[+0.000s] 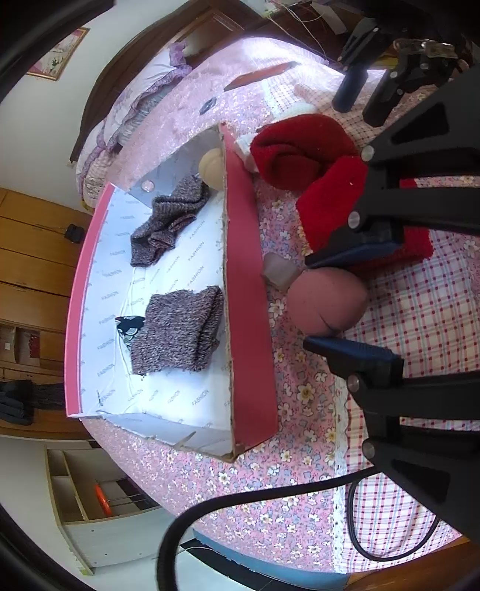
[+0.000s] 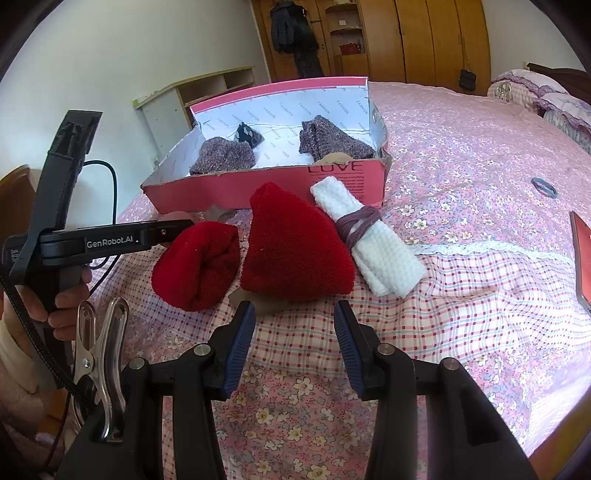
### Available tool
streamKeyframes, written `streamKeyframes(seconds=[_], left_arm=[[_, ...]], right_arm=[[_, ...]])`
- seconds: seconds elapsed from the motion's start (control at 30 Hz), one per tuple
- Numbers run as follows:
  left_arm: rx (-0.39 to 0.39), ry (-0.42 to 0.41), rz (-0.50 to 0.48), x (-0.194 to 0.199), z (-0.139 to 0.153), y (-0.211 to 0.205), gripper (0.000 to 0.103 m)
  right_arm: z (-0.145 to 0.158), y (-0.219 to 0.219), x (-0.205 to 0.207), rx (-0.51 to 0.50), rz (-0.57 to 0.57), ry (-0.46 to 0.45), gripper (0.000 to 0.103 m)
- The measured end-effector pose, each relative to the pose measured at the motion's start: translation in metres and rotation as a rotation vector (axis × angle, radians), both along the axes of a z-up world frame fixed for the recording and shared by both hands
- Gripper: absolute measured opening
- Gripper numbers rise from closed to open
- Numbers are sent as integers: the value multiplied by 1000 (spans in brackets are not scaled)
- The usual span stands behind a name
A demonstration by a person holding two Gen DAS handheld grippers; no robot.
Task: Organize soft objects
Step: 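Reach the left gripper to the pink ball while the right reaches the red hat, then close the left gripper on the pink ball while the right grasps the red knit hat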
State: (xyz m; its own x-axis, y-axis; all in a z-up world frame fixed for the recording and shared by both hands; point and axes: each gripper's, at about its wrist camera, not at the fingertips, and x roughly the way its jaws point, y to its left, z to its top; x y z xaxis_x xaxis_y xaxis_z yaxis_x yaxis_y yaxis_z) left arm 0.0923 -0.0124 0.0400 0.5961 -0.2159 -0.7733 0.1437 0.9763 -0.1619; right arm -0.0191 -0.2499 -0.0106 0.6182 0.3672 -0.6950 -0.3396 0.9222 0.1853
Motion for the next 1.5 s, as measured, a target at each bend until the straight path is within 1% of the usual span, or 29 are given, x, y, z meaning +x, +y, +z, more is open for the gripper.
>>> streamKeyframes(seconds=[0.37, 0.53, 0.6, 0.63, 0.67, 0.83, 1.07, 1.2, 1.23, 1.27, 1.33, 1.43, 1.5], left_arm=[[-26, -32, 13, -14, 11, 14, 38], [-33, -54, 23, -20, 17, 21, 38], [-29, -62, 26, -21, 19, 23, 38], [-28, -65, 27, -23, 19, 24, 38], [-27, -67, 27, -24, 19, 25, 38], [-30, -66, 24, -27, 18, 27, 38], [-40, -74, 32, -31, 19, 34, 38], [-44, -75, 38, -32, 20, 37, 38], [-43, -76, 39, -33, 20, 38, 38], [-42, -77, 40, -34, 21, 38, 38], [-42, -78, 41, -36, 22, 38, 38], [-37, -81, 44, -39, 24, 40, 38], [-33, -84, 49, -42, 25, 41, 38]], right_arm=[[-1, 7, 3, -7, -1, -9, 45], [4, 11, 9, -15, -6, -29, 46], [7, 14, 11, -23, -12, -39, 52], [8, 15, 13, -29, -15, -46, 59], [10, 17, 15, -33, -17, -55, 61], [13, 28, 25, -62, -13, -77, 61], [6, 41, 34, -128, -24, -89, 61], [2, 42, 35, -134, -32, -81, 61], [2, 41, 35, -129, -35, -80, 59], [1, 40, 36, -123, -41, -80, 55], [2, 37, 36, -108, -49, -79, 50], [4, 32, 35, -72, -58, -79, 37], [7, 30, 34, -56, -60, -82, 32]])
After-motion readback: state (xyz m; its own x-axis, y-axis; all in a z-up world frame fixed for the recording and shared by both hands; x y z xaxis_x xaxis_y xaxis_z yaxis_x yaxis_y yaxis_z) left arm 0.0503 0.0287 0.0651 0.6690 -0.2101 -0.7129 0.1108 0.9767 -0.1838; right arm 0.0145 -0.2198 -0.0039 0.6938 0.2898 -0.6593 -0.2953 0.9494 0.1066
